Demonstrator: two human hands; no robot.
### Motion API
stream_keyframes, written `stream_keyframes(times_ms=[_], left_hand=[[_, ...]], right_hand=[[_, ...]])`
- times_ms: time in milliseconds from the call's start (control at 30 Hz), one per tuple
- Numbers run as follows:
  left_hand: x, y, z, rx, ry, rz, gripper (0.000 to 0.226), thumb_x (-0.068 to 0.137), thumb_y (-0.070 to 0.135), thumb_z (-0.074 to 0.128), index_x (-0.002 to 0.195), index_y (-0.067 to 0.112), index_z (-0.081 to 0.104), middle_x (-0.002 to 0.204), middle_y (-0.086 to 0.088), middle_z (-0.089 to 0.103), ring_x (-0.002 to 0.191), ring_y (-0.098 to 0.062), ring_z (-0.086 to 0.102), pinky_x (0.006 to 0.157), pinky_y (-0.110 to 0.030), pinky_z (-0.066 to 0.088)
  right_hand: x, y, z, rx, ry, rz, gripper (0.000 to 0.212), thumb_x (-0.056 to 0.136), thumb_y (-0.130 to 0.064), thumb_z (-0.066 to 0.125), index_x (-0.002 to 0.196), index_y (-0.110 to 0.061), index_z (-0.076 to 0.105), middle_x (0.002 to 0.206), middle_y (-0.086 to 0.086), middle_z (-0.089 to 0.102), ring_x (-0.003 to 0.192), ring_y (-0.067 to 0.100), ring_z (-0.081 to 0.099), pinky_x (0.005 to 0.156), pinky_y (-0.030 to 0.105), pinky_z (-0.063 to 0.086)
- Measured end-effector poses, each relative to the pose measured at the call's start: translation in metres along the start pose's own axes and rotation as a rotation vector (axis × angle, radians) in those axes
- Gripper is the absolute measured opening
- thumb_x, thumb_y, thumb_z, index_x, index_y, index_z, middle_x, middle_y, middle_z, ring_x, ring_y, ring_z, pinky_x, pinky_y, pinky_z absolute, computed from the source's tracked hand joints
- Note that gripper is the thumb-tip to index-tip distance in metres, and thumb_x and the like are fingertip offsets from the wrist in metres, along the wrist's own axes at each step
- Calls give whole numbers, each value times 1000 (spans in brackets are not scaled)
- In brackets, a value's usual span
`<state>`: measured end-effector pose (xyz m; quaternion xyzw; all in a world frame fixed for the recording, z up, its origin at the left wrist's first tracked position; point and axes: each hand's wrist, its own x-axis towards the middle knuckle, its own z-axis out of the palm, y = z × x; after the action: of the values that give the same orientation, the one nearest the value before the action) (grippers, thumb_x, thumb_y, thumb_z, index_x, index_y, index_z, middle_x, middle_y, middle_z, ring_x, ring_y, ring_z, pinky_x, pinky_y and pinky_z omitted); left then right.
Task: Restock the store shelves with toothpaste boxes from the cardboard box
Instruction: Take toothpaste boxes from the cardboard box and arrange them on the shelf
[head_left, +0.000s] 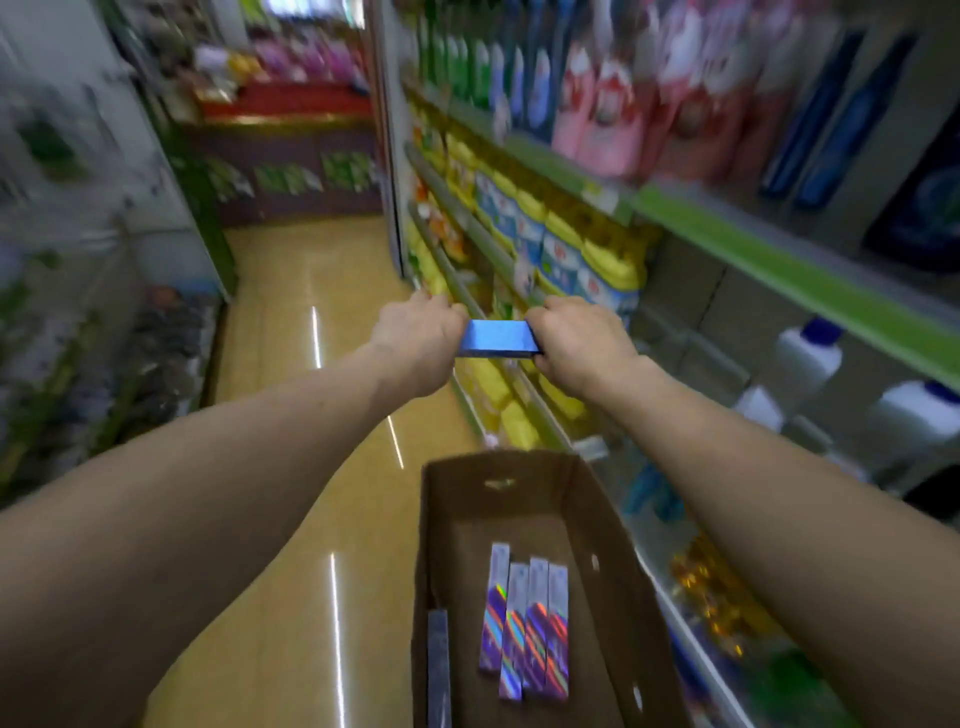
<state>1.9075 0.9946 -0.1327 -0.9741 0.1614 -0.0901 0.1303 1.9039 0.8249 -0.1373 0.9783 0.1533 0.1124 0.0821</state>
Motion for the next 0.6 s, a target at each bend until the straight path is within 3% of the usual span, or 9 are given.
stream_keyframes(times_ms=[133,233,467,600], left_hand=[[-2,-53,-66,67,177,-116,30,93,22,50,122,17,47,115,-4,52,105,-24,51,69,-34,40],[-17,-95,-107,116,255,-208,31,93,21,50,123,18,46,117,-3,51,109,-24,50,67,-34,37],[-87,-179,-167,242,303,-354,22,93,20,50,115,18,49,115,-4,52,110,-25,50,71,-34,37],[-142,-226,-190,303,300,-442,27,93,19,49,120,19,47,120,-3,52,114,-24,49,79,-36,40]], right_hand=[[39,-9,-82,-48,210,-71,25,90,-15,51,115,-13,55,119,8,56,114,31,51,82,38,41],[58,-31,-132,-67,334,-136,24,91,-15,51,114,-14,55,117,8,56,111,30,52,80,38,42],[79,-108,-214,-2,503,-290,20,91,-20,54,111,-17,55,110,4,56,104,27,52,69,35,38],[80,-168,-252,53,554,-380,23,92,-19,54,115,-18,54,113,5,55,105,27,51,75,36,43]])
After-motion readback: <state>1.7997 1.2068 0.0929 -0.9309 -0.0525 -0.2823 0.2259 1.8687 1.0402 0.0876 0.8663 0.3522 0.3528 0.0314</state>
